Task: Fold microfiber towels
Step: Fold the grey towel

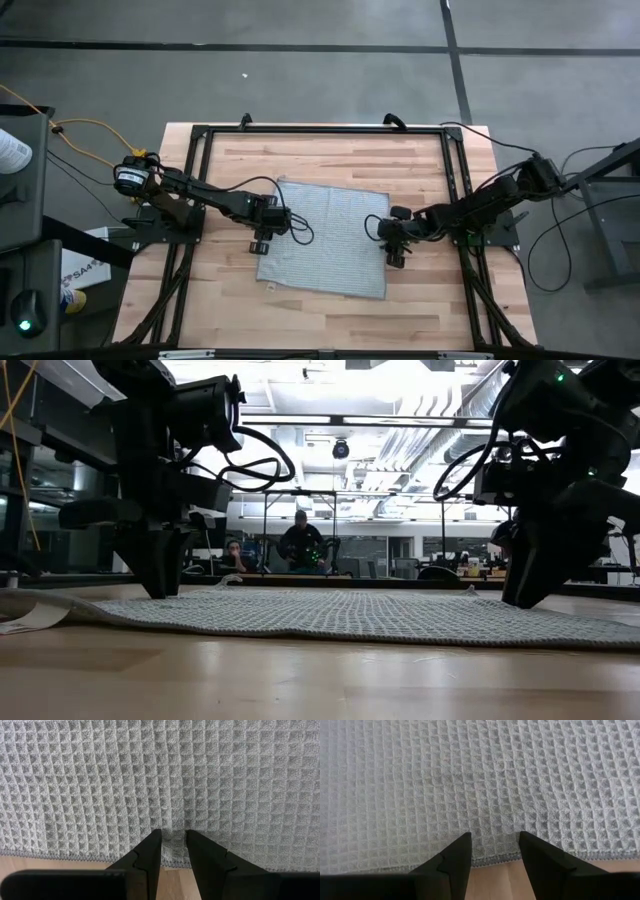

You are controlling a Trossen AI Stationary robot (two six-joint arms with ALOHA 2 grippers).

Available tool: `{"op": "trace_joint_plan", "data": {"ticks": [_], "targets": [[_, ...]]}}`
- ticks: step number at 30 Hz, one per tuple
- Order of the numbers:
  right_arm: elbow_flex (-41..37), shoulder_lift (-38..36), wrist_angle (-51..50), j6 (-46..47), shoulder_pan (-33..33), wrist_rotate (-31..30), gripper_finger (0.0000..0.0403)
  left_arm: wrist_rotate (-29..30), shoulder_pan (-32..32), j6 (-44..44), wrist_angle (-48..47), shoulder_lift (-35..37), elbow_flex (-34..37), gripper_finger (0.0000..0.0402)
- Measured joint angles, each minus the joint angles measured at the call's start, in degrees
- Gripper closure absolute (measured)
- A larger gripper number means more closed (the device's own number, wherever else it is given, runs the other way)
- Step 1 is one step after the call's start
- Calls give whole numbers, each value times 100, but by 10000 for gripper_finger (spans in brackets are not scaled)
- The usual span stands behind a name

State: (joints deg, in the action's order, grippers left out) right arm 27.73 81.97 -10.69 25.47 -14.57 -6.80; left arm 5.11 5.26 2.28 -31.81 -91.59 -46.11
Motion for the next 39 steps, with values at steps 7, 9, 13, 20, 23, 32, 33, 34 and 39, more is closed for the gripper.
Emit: {"op": "trace_joint_plan", "data": {"ticks": [7, 9, 13, 20, 23, 32, 33, 34, 39], "targets": [[0, 0, 5, 7, 0, 34, 241, -4, 0, -11, -2, 0, 0, 302], [-1, 1, 5, 9, 0, 37, 243, -2, 1, -11, -2, 0, 0, 302], [-2, 2, 7, 16, 0, 36, 263, 19, 2, -11, -2, 0, 0, 302], [-4, 2, -1, 39, -4, 109, 338, 19, 4, -103, -2, 0, 0, 335], [-4, 2, -1, 42, -4, 170, 375, 21, 4, -105, -1, 0, 0, 374], [-4, 2, 3, 35, -4, 199, 398, 38, 4, -107, -71, 0, 0, 395], [-6, 4, -1, 31, -6, 158, 398, 39, 4, -107, -87, 0, 0, 397], [-8, 2, -7, 24, -10, 110, 399, 39, 4, -111, -96, 0, 0, 398], [-20, -167, 8, -20, -13, -101, 399, 39, 4, -129, -301, -5, -161, 398]]}}
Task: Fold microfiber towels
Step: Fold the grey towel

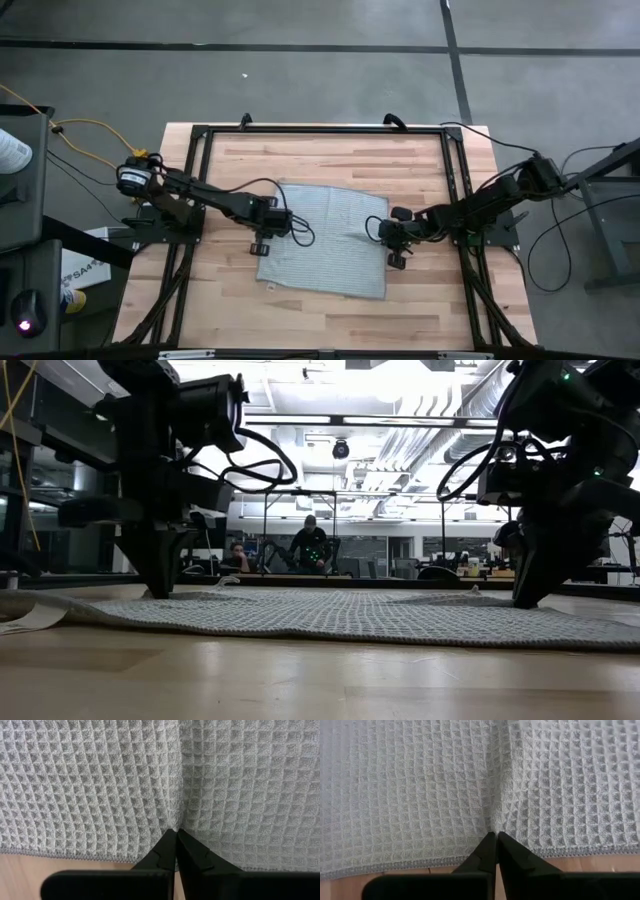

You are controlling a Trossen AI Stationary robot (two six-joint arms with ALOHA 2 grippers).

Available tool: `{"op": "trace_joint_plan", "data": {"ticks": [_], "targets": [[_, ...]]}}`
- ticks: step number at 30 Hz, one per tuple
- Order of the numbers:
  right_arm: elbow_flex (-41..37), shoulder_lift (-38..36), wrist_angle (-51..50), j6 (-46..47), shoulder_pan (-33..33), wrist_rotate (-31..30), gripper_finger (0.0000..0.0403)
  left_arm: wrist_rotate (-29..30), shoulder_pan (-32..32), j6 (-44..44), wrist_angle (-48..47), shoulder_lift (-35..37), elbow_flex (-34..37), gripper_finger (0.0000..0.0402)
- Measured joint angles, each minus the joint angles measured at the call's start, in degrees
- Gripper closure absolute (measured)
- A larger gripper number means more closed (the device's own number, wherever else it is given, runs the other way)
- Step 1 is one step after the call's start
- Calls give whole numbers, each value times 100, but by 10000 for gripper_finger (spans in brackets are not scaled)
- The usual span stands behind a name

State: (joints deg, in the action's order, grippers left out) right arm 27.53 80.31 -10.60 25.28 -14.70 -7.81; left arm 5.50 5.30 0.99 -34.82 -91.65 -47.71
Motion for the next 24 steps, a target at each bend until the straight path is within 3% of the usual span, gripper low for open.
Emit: {"op": "trace_joint_plan", "data": {"ticks": [7, 18, 24], "targets": [[-11, -409, -46, -3, -7, -422, 399, 346, -4, 13, -476, -23, -417, 400], [2, -881, -157, -157, -9, -1035, 399, 941, -4, -45, -790, -3, -477, 401], [4, -1190, -289, -182, -4, -1451, 399, 1531, -2, -144, -1342, 150, -761, 401]]}}
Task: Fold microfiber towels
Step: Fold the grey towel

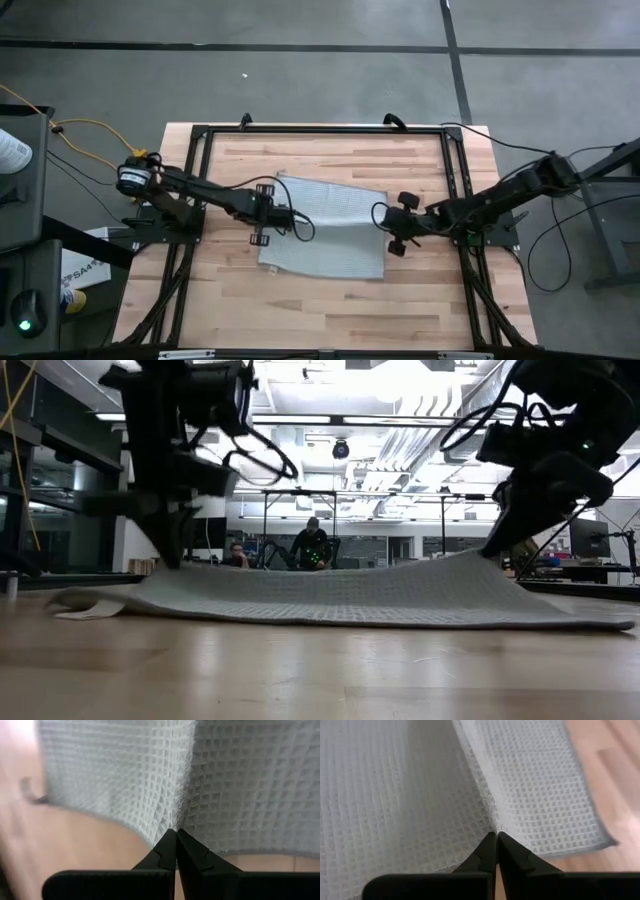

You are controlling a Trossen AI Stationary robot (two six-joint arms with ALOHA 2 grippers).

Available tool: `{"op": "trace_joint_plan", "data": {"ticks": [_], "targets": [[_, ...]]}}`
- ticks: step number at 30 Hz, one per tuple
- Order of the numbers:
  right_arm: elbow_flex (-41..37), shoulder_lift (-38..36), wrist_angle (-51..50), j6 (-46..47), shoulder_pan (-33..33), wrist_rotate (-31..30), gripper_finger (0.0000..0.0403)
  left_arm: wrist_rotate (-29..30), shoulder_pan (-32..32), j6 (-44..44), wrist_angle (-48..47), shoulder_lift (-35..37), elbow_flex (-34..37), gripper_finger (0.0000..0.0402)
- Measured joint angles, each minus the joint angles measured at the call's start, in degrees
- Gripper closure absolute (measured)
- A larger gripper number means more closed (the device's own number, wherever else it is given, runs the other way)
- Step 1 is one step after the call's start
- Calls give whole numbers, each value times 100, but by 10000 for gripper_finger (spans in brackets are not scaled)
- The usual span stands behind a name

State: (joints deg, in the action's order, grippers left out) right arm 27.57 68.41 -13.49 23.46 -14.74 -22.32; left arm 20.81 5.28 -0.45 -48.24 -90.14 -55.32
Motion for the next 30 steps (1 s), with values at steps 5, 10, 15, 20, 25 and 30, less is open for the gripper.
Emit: {"op": "trace_joint_plan", "data": {"ticks": [5, 10, 15, 20, 25, 30], "targets": [[2, -272, 26, -185, -2, -280, 399, 317, -2, 20, -201, 171, -340, 401], [14, -567, 59, -278, -1, -605, 399, 682, -2, 6, -357, 396, -581, 401], [7, -847, 57, -394, -48, -1028, 399, 868, 0, -107, -613, 565, -754, 402], [9, -1074, 134, -472, -242, -1586, 399, 1097, 0, -309, -1014, 723, -856, 401], [24, -1267, 165, -556, -406, -2028, 399, 1320, 0, -556, -1325, 796, -961, 401], [23, -1413, 228, -599, -519, -2423, 399, 1571, 19, -724, -1455, 782, -1097, 401]]}}
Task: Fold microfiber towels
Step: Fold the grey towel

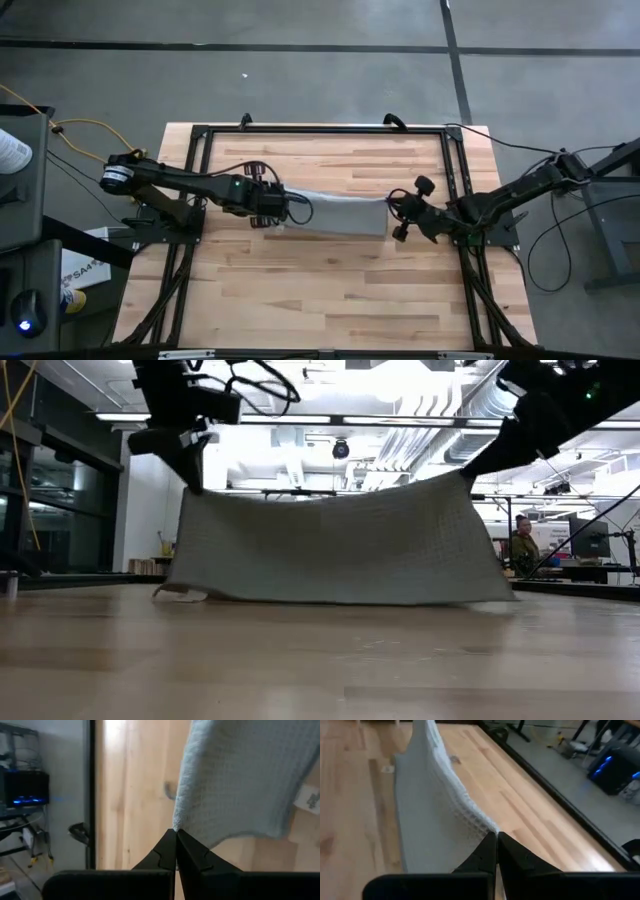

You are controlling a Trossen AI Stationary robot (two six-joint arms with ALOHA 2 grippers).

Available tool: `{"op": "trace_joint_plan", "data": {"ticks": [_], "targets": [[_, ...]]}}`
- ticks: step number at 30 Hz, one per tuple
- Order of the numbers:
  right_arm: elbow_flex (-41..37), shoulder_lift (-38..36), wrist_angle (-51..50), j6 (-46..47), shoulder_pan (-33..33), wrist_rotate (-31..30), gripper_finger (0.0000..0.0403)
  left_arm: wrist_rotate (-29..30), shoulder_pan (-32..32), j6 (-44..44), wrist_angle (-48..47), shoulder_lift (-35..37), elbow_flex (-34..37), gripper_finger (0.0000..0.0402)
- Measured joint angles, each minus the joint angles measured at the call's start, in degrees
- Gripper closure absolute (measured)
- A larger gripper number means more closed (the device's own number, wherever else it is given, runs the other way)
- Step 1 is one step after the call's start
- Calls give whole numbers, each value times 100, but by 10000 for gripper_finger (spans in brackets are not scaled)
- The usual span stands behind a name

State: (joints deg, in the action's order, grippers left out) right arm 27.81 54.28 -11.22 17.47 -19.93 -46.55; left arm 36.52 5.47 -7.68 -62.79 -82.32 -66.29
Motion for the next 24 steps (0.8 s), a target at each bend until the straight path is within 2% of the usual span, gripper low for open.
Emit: {"op": "trace_joint_plan", "data": {"ticks": [12, 20, 24], "targets": [[-12, -122, 207, -578, -359, -1043, 400, 1058, 635, -76, -346, 0, -722, 401], [-12, -131, 1161, -1527, -657, -1874, 400, 1289, 860, -591, -858, 0, -1032, 401], [-12, -131, 1369, -1645, -830, -2114, 400, 1273, 1007, -1078, -1266, 0, -1091, 401]]}}
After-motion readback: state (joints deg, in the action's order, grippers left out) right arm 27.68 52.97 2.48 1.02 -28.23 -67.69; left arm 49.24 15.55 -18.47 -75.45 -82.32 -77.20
